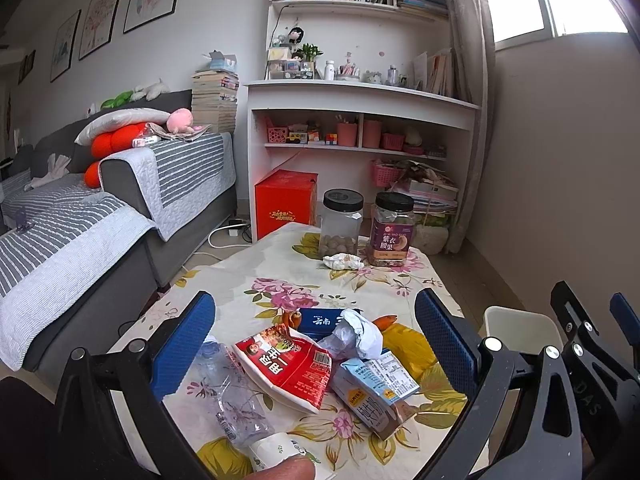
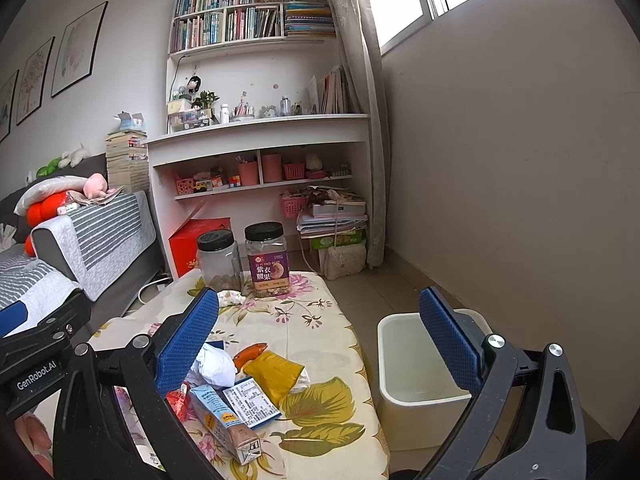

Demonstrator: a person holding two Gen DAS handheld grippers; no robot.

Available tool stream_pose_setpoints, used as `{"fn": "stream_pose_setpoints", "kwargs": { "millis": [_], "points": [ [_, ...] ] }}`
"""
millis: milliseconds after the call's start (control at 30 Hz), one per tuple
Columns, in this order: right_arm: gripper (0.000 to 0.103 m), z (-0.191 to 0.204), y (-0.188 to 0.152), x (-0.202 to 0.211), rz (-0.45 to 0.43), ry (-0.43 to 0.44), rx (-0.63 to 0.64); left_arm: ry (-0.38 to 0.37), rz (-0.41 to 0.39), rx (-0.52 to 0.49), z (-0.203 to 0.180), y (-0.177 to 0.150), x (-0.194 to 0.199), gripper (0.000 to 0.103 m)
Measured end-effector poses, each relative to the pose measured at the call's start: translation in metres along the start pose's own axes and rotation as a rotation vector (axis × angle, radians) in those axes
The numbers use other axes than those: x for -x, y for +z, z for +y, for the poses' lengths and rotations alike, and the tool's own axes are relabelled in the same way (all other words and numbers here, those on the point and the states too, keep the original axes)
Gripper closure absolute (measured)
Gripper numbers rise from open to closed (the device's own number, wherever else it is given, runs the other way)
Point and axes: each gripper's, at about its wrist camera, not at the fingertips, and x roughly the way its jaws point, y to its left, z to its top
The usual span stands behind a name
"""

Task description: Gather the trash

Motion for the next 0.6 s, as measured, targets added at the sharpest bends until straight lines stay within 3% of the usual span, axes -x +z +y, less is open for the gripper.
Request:
{"fn": "stream_pose_setpoints", "kwargs": {
  "millis": [600],
  "points": [
    [0.007,0.0006,0.0002,-0.0001,0.002,-0.001,0.0,0.003,0.007,0.004,0.0081,-0.0016,0.0011,0.006]
  ]
}}
